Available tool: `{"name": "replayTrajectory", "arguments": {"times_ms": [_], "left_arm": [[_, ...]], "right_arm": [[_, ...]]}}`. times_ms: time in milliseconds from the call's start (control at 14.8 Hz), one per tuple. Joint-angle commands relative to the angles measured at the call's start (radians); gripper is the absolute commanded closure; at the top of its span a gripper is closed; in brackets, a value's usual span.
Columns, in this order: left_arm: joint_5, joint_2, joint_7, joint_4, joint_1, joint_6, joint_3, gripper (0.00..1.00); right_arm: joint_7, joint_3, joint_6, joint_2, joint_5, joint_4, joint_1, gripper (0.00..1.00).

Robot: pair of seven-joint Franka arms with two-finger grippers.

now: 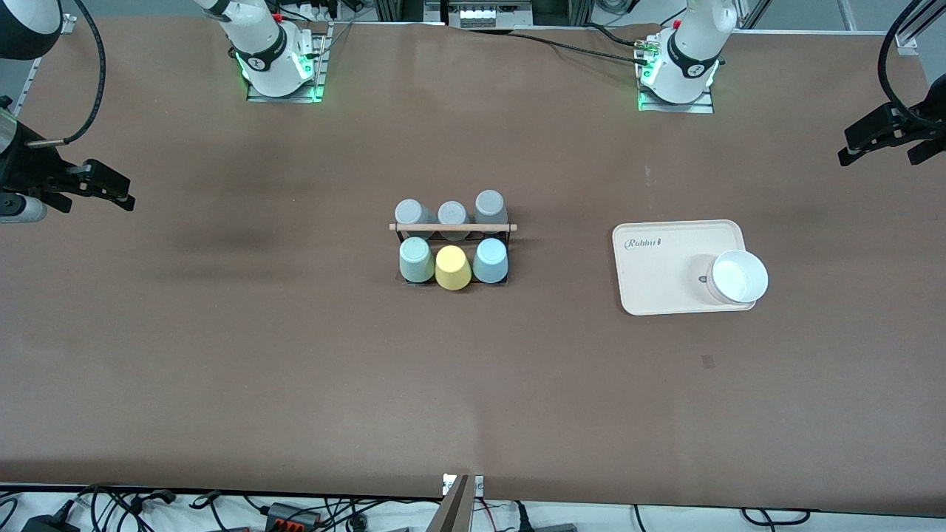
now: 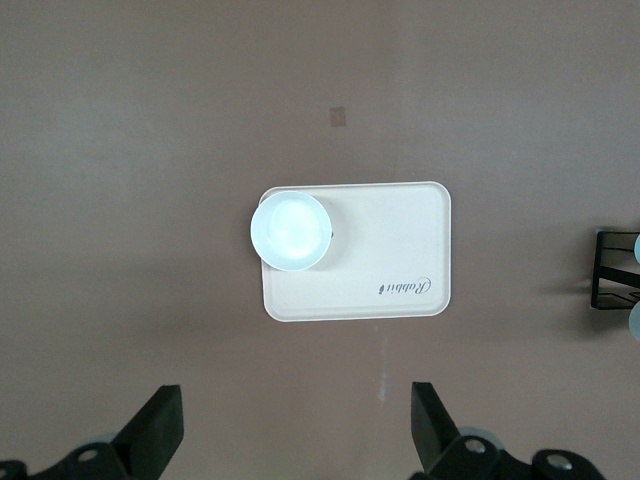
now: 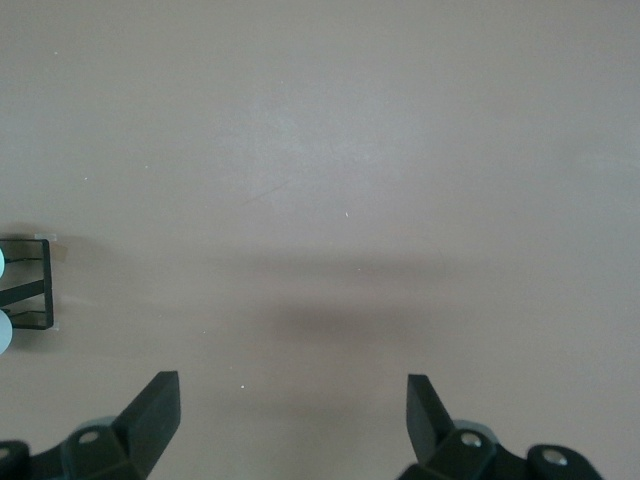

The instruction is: Hang scattered cups on rack with three cups

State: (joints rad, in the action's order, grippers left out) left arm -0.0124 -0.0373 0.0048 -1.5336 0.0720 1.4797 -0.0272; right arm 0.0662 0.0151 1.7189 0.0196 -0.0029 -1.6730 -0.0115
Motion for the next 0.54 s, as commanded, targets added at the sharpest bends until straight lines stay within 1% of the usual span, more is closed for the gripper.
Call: {"name": "replayTrajectory", "arguments": {"times_ms": [0,473], "left_arm": [[-0.006,0.000,0.009,0.018,0.005,-0.012,0.000,0.00],[-0.004,-0.001,0.009,0.018,0.005,-0.012,-0.002,0.00]], "right_arm": [[0.009,-0.018,-0.005,-0.029,-0.006,-0.025,-0.018,0.00],[0.011,-0.018,-0.013,-0.030,-0.008,-0.024,-0.018,0.00]]}}
